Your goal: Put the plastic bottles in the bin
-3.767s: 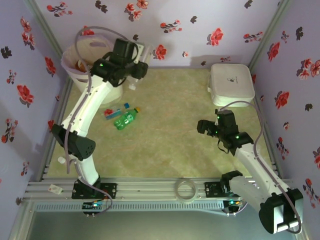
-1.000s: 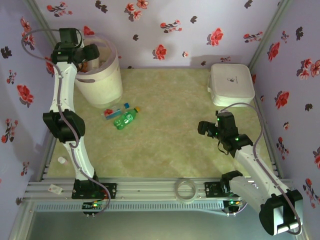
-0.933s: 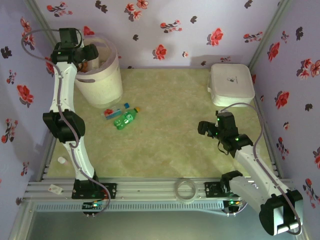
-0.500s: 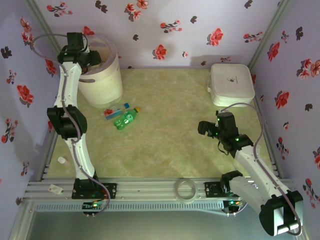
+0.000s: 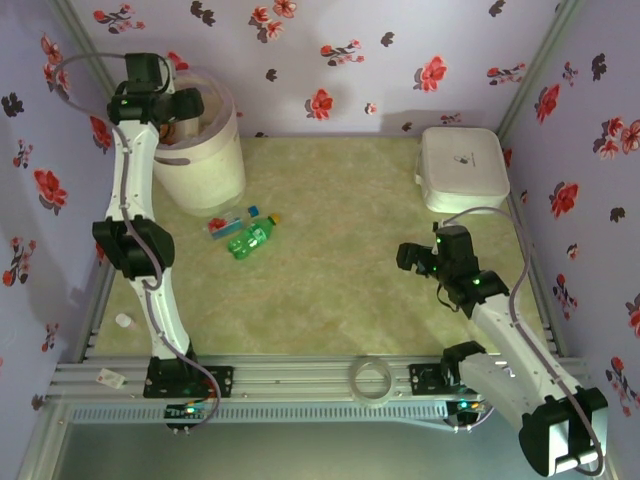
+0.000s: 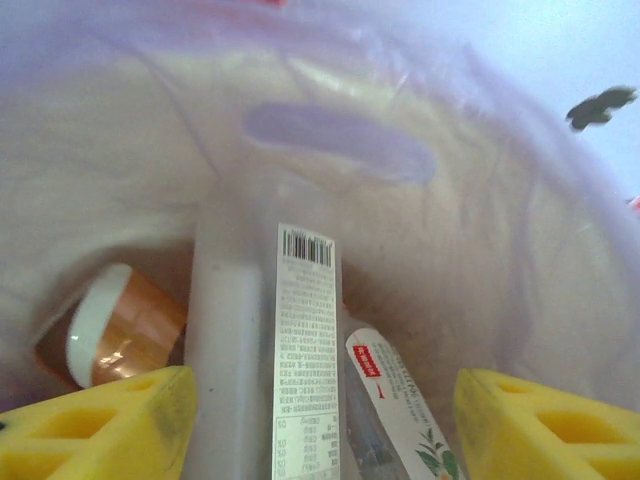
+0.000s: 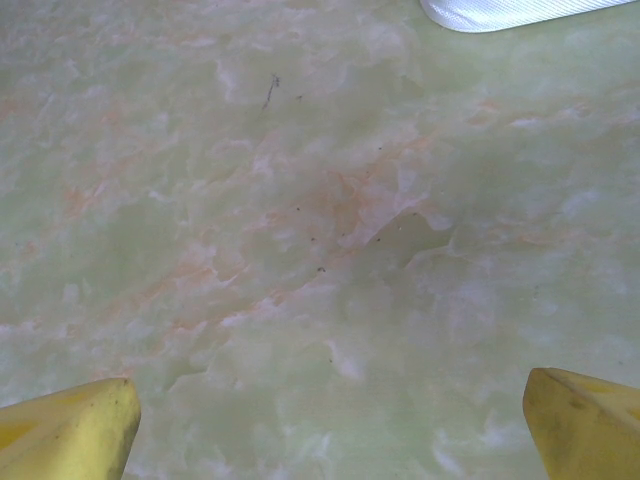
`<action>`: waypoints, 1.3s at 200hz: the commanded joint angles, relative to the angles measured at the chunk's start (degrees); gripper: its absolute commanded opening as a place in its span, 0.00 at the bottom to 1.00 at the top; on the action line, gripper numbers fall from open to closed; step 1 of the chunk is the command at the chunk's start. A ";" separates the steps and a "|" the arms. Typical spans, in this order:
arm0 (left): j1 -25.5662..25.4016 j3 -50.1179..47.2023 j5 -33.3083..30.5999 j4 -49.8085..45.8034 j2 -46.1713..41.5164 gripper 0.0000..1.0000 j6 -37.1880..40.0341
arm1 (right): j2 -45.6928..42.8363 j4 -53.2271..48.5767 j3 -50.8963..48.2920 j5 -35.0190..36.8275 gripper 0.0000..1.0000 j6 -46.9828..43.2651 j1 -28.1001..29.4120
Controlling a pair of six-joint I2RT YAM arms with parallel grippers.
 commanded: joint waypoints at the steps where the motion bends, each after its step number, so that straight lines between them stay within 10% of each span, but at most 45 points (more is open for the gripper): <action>1: -0.44 2.42 -2.22 1.19 -8.49 0.72 3.01 | -0.61 -0.31 -0.08 1.21 0.99 0.52 -0.30; 79: -16.66 -14.66 -19.30 1.28 -28.35 0.87 15.56 | 4.37 2.44 2.24 -0.21 0.99 0.39 -0.29; 155: -36.66 -43.71 -20.56 2.59 -33.02 0.95 11.42 | 5.97 2.62 3.15 -1.08 0.99 -0.19 -0.32; 260: -32.64 -62.79 -17.76 6.73 -23.73 0.97 9.75 | 4.60 2.87 1.45 -1.27 0.99 0.62 -0.32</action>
